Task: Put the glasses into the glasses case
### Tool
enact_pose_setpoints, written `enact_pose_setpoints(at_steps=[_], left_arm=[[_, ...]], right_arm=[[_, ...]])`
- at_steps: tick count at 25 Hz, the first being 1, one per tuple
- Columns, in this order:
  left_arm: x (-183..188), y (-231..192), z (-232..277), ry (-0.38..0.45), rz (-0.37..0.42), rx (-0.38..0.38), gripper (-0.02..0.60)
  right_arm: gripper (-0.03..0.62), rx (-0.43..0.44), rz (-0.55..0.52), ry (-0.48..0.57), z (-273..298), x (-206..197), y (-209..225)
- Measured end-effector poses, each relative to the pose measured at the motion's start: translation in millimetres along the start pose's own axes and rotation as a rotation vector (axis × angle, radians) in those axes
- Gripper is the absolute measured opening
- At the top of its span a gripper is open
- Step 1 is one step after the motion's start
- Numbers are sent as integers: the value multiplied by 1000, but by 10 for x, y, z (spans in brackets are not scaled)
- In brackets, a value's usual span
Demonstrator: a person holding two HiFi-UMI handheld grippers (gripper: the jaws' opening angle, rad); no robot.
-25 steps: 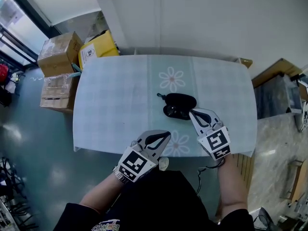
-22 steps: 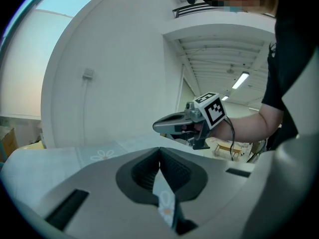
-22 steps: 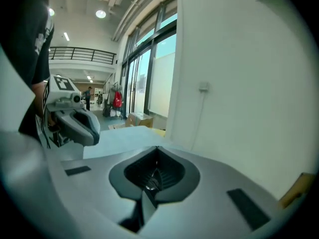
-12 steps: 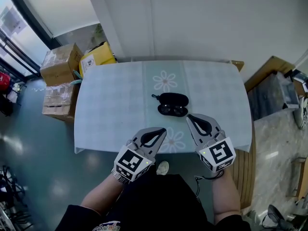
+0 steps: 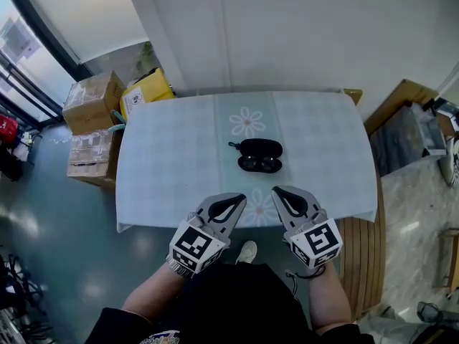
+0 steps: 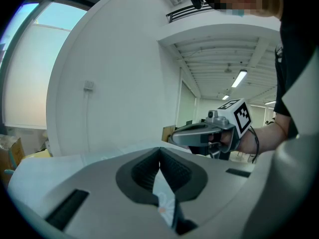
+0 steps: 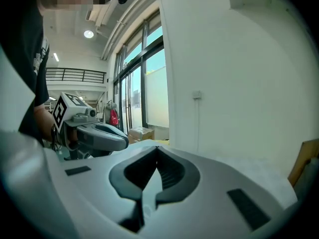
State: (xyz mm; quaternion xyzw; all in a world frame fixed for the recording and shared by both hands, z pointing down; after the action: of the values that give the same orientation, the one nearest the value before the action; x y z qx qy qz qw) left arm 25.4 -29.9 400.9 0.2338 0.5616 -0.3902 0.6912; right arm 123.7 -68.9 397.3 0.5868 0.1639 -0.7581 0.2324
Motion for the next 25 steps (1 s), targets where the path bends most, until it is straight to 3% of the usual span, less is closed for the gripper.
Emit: enact_pose_setpoints(at_steps=[8, 25], left_arm=[[-52, -110, -209, -6, 10, -56, 28], [-176, -253, -897, 14, 29, -179, 28]], right_arm=[[23, -53, 63, -5, 34, -81, -319], [23, -187, 88, -15, 76, 6, -1081]])
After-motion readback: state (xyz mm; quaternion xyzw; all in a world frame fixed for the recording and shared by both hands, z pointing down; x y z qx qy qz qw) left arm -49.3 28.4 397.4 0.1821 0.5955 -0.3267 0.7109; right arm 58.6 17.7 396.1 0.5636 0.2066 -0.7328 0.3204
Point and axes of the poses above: the fingertips, and each gripper's own axes: z forward along the fingers, y to its right, x out of its top, the point moved 3 cm from there along -z, backward along the fingers, and after that the axes turned 1 degree about -x, right-handed, at the moved point
